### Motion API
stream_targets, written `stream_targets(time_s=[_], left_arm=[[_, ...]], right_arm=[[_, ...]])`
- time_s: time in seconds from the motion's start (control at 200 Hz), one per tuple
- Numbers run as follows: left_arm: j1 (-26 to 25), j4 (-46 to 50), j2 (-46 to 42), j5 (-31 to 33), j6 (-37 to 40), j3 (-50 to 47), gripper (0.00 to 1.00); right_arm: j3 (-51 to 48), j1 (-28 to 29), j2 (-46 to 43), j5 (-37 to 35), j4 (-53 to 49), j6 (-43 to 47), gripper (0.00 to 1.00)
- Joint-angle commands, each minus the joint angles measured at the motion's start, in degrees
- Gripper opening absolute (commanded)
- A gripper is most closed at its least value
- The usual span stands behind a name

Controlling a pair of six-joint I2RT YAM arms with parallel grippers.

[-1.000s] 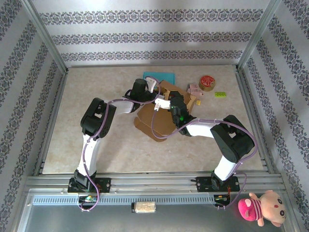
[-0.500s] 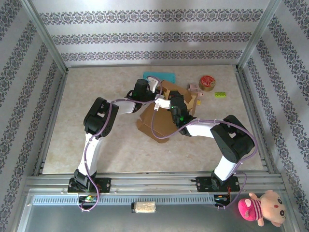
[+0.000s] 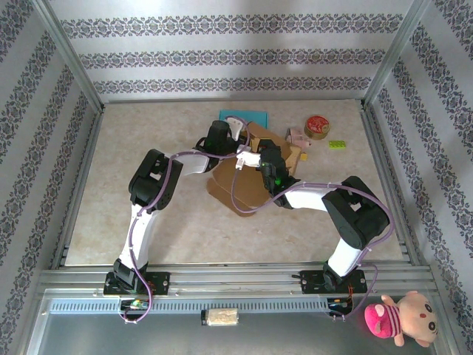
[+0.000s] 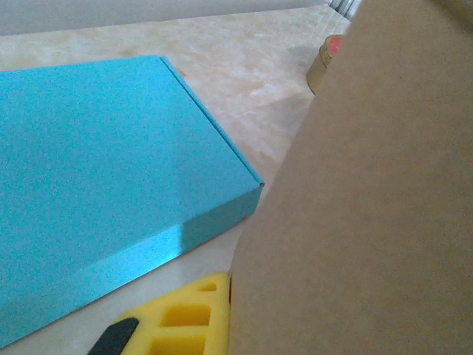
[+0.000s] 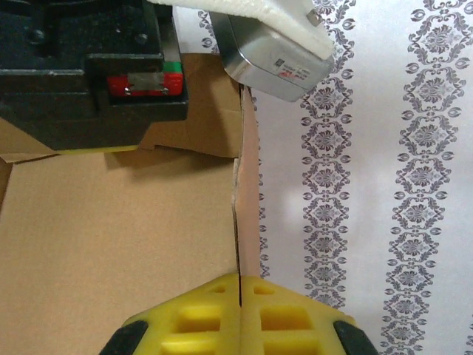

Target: Fold the paper box

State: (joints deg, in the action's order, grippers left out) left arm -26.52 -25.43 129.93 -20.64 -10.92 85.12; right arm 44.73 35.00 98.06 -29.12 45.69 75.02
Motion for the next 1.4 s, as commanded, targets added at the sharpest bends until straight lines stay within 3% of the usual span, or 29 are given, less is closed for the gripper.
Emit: stream_targets(time_s=[0.0,0.08,0.17,0.275,0.33,0.425,0.57,0.615,0.7,0.78,0.8,0.839,0.919,0.964,1.024,1.089,1.184,1.284,1.394], left_arm=[[1.46,3.46,-0.81,3.82,-1.56,0.69,0.0],[1.48,3.23,-1.24,3.06,-1.39,0.09,0.0],[1.57,5.0,-1.37,-0.32,-2.15,0.3,0.3],[1.67,6.5,-1.29,-3.4,-3.98,-0.1,0.4],[1.76,7.3,-0.85,-3.74,-5.44,-0.01,0.4],[2.02,7.51,-0.46,-3.41,-6.87,-0.09,0.31],[2.38,7.77,-0.82,-2.99,-6.1,0.44,0.0],[2.5,7.42,-1.32,-2.81,-5.32,0.27,0.0],[2.45,5.35,-2.74,-1.88,-3.34,-1.11,0.0],[2.52,3.55,-3.91,0.34,-1.23,-2.69,0.0],[2.44,3.27,-4.11,0.97,-0.78,-3.17,0.0],[2.41,2.16,-4.57,2.5,-0.04,-3.97,0.0],[2.16,-0.59,-5.42,6.22,0.55,-6.46,0.0],[2.04,-2.83,-5.76,7.32,0.55,-7.98,0.09],[1.95,-5.42,-6.33,8.05,0.15,-10.11,0.18],[1.75,-8.98,-7.37,8.3,-0.28,-12.47,0.28],[1.52,-12.98,-9.4,8.19,-1.04,-15.79,0.39],[1.19,-15.38,-12.18,7.85,-1.84,-18.71,0.45],[1.11,-16.4,-16.09,7.94,-2.84,-21.49,0.54]], right_arm=[[-0.7,0.59,-0.74,-0.58,-1.83,-1.49,0.0],[-0.74,0.55,-0.86,-0.6,-1.92,-1.44,0.0],[-0.78,0.57,-0.75,-0.73,-1.89,-1.37,0.0],[-0.78,0.55,-0.59,-0.71,-1.83,-1.75,0.0],[-0.62,0.59,-0.34,-0.67,-1.82,-1.98,0.0],[-0.12,0.76,0.25,-0.91,-1.75,-1.95,0.0],[0.68,1.1,0.31,-1.08,-1.7,-2.27,0.0],[1.19,1.2,0.11,-1.53,-1.82,-3.25,0.0],[2.55,1.29,-1.13,-2.38,-2.53,-7.21,0.24],[3.9,1.81,-3.86,-2.43,-6.32,-12.65,0.65],[4.3,2.1,-4.94,-2.43,-7.6,-14.77,0.75],[4.87,2.47,-6.51,-2.79,-9.2,-18.3,0.86],[7.26,3.31,-10.83,-4.42,-15.48,-30.17,0.98],[9.42,3.0,-14.59,-1.29,-24.47,-39.81,0.98],[12.52,0.61,-19.05,9.2,-37.37,-54.8,0.98],[15.63,-4.75,-21.52,22.76,-46.2,-71.6,0.98],[21.55,-12.53,-20.66,36.68,-56.67,-92.07,0.97],[27.43,-18.36,-17.42,46.94,-65.0,-104.35,0.9],[31.61,-22.47,-14.51,50.99,-71.85,-113.22,0.83]])
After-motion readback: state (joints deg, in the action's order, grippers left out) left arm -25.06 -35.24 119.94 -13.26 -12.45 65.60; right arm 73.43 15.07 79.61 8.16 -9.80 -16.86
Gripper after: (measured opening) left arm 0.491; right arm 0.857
